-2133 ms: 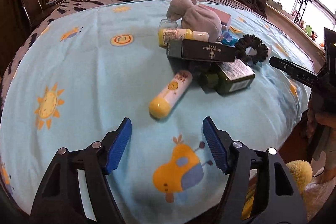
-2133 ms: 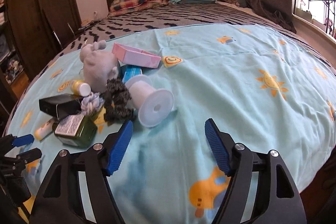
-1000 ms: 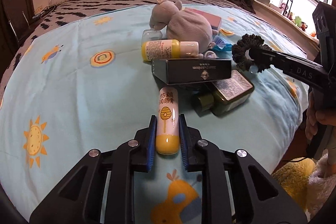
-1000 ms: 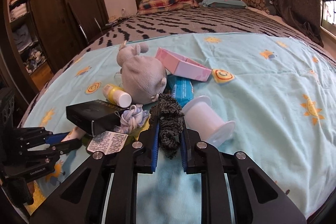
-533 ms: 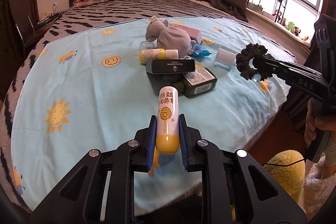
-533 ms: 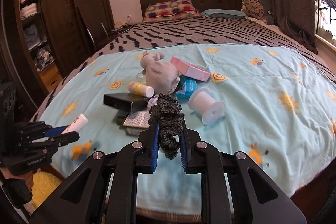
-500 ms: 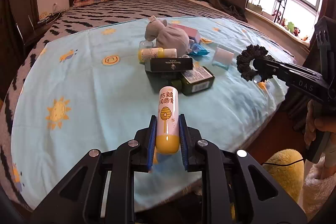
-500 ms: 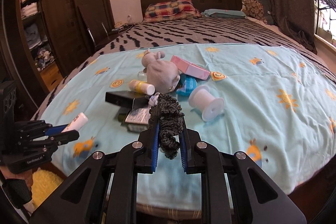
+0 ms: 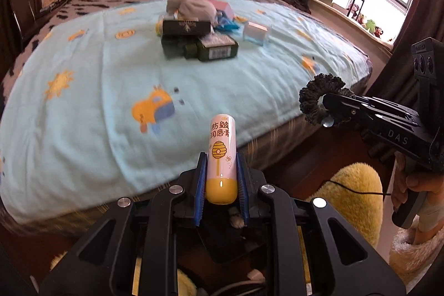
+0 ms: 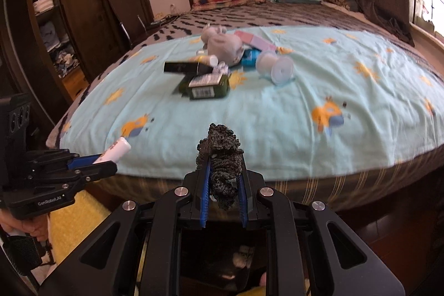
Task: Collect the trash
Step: 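Carry both items down to the bin and open both tools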
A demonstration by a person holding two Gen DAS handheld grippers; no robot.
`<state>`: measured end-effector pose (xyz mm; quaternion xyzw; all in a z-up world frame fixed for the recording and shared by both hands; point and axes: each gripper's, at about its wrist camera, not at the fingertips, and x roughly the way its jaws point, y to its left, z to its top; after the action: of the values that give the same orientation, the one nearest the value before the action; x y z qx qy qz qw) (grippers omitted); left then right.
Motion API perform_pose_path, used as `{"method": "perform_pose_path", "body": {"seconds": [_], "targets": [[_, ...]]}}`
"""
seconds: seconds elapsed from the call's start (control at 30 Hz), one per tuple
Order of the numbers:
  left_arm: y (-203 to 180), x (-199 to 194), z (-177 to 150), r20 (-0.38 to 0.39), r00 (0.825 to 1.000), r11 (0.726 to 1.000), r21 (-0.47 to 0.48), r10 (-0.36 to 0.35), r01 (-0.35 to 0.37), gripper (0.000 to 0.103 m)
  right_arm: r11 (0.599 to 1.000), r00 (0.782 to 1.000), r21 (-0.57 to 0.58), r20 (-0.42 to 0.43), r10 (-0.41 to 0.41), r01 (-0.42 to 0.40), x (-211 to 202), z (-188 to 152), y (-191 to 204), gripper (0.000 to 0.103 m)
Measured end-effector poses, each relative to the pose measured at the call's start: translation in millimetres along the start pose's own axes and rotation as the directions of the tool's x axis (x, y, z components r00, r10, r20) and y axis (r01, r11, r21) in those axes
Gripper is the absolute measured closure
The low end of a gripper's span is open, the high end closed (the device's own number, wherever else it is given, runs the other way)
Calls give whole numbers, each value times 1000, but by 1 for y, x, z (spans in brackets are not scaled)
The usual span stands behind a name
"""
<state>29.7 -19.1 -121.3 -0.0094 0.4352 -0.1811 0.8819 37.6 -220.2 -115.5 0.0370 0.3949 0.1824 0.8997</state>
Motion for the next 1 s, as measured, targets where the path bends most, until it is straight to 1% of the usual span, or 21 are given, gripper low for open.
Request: {"method": "perform_pose_path", "body": {"seconds": [0.1,0.27,0.33,0.43,0.6,0.73,0.8,0.93,1.0], "targets": [[-4,12,-18,-50,999,1000,-7,-10,9,84,1000,998,19,-61,1,0,7,-23,1,85],[-9,39,-47,-136,991,1000,-13,-13,12,84,999,986,46,-165,0,7,28,-58,1,85],[-9,52,-59,-173,985,1000,-19,-11,8,84,998,981,58,-195,4,7,36,-69,0,85],[-6,66,-72,-219,975,999,-42,-27,18,84,998,970,62,-241,-7,22,48,-81,-1,85],[-4,87,-85,-277,960,999,-50,-34,21,84,997,951,75,-310,3,21,69,-98,-1,85],[-6,98,-90,-304,952,999,-37,-41,31,84,995,939,95,-344,22,12,79,-106,-1,85],[-5,101,-92,-318,947,999,-38,-47,37,84,995,936,97,-352,23,12,80,-108,-1,82],[-4,112,-95,-337,940,998,-50,-55,41,83,995,935,100,-354,25,11,82,-104,-1,82],[-4,115,-94,-339,939,998,-51,-58,43,80,994,935,106,-354,28,10,83,-102,-1,81]]}}
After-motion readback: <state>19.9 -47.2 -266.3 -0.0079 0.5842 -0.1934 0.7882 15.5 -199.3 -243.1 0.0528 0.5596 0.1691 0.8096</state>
